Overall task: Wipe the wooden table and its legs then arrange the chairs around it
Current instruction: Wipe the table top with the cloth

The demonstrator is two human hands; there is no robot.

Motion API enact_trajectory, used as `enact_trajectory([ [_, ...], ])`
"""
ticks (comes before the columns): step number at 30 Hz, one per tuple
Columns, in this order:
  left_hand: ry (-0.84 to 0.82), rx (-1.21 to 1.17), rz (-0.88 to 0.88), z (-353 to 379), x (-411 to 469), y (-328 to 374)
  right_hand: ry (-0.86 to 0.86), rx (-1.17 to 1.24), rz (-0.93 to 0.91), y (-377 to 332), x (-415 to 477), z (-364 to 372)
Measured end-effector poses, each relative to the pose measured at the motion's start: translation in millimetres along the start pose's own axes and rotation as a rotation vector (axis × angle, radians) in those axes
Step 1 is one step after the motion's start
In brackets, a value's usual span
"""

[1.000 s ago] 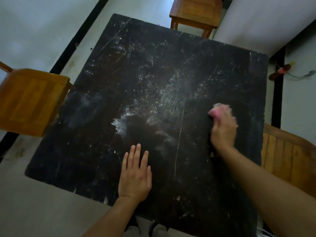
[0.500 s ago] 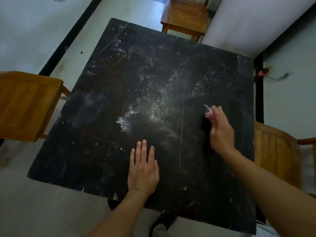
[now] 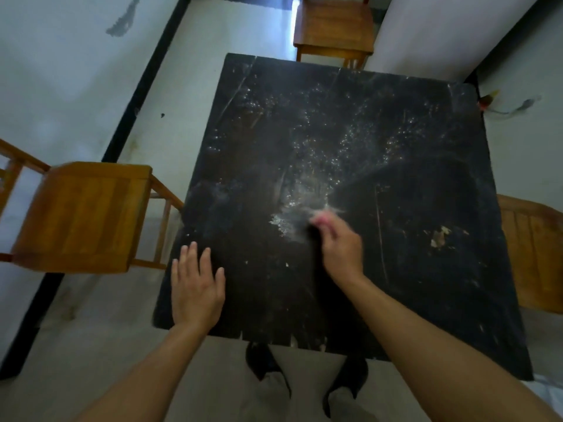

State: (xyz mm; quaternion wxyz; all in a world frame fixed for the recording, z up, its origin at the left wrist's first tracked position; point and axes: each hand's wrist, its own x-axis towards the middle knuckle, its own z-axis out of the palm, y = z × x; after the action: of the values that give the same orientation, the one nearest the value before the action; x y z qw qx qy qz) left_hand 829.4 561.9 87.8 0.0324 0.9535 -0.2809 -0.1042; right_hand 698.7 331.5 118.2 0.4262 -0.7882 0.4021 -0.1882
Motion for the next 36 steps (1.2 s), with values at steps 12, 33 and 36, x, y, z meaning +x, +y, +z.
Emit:
enact_trajectory([
  [12,0.049,-0.034,0.047,23.5,-6.4,-21.0,-0.131,-0.164,-0.105,-52.3,12.5,153.4],
  [33,0.016,-0.062,0.046,24.5,-4.2,-27.3,-0.422,-0.297,-0.492,-113.5,103.4,212.3],
  [36,0.013,-0.052,0.039,23.5,-5.6,-29.4,-0.362,-0.320,-0.623,-102.9,90.1,171.0],
])
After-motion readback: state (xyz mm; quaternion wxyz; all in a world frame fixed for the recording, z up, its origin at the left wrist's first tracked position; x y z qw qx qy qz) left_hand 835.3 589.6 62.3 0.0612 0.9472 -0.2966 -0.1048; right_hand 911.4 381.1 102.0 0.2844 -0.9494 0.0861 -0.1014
